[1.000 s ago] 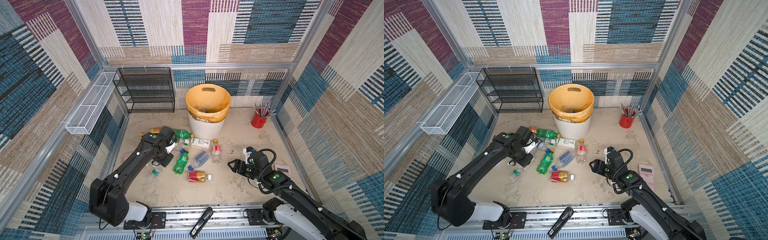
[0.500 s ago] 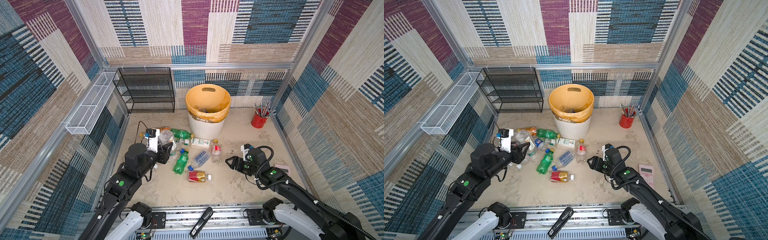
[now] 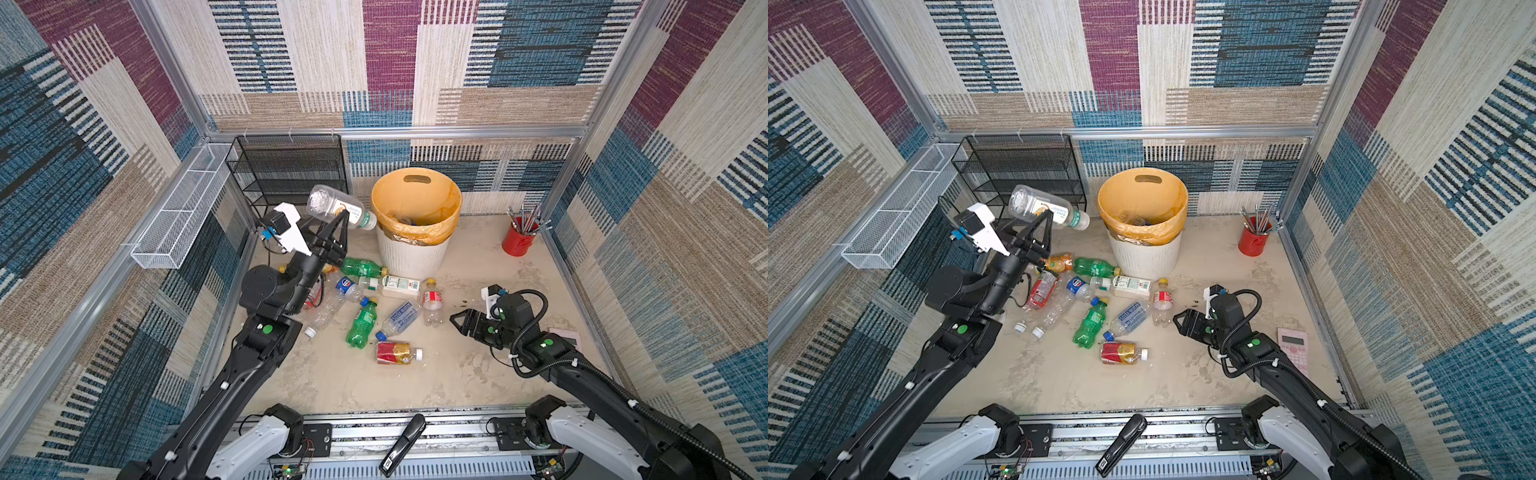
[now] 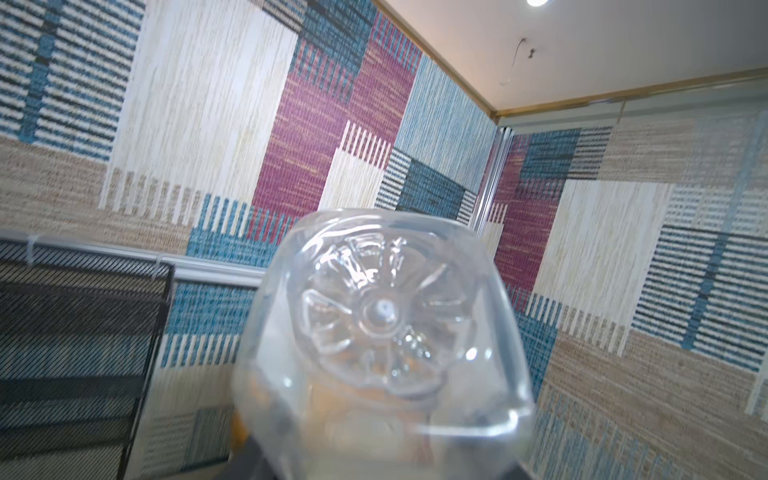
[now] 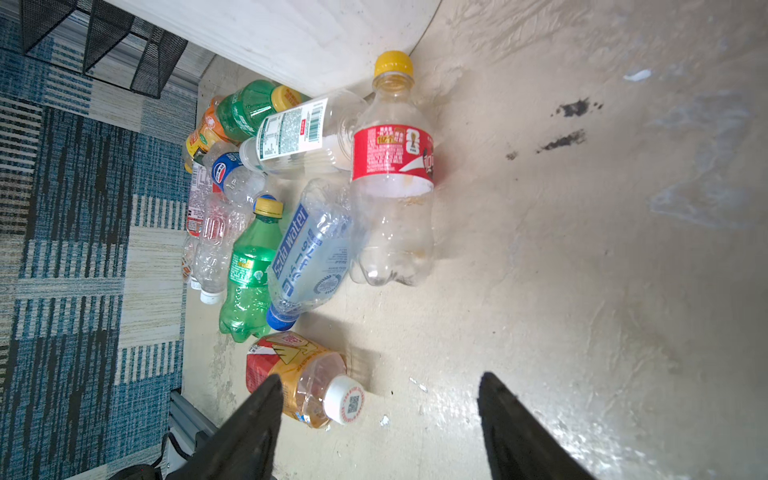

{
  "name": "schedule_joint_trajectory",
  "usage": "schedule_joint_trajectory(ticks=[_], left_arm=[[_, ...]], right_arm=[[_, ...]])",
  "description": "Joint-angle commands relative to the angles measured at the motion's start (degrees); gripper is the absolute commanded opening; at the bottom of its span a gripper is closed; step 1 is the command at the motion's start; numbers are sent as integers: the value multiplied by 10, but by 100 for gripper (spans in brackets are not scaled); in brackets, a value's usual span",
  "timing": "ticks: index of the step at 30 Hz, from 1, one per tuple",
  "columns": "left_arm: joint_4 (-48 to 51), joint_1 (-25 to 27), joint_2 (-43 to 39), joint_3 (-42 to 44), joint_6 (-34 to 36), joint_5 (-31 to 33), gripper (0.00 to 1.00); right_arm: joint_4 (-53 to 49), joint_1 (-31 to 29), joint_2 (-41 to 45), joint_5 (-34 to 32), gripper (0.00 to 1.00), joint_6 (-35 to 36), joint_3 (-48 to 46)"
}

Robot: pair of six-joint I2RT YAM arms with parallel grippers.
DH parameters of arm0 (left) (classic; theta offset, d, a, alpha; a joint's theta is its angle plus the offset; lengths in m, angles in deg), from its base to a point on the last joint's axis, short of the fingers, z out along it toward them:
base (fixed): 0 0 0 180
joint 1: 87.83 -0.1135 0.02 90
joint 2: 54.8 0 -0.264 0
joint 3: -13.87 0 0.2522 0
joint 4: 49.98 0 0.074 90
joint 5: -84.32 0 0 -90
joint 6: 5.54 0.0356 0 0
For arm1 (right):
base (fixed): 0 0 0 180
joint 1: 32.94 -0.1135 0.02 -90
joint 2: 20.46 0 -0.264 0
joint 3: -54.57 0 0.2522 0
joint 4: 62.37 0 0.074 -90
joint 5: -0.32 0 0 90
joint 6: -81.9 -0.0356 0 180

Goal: Throw the plastic bottles in the bin
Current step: 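Lift the clear bottle with the left gripper, carry it over the bin, release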

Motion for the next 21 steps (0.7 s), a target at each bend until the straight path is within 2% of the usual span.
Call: schedule_joint_trajectory(ticks=[1,3,4,6,7,10,12,15,18,21], left_arm=[[-97,6,110,-116,-16,-9,41],[-45,7,195,-235,-18,-8,55],[26,8,236,-310,-19,0,63],[116,10,283,-422,6,6,74],[130,12,294,-460,25,18,82],[181,13,305,-545,71,33,89],[239,13,317,-598,95,20,90],[231,13,301,-577,81,-1,87],[192,14,243,-489,63,-4,84],[201,13,175,-401,57,4,81]], right_arm=[[10,1,0,-7,75,-4,11],[8,0,-1,-8,75,-3,14],[4,0,-2,-10,75,-2,18],[-3,0,1,-14,75,-1,21],[-9,0,6,-17,76,-2,23],[-15,0,26,-21,76,-11,16],[-18,0,32,-21,75,-15,14],[-21,0,31,-20,75,-8,18],[-27,0,25,-21,76,0,23],[-23,0,25,-17,76,0,21]])
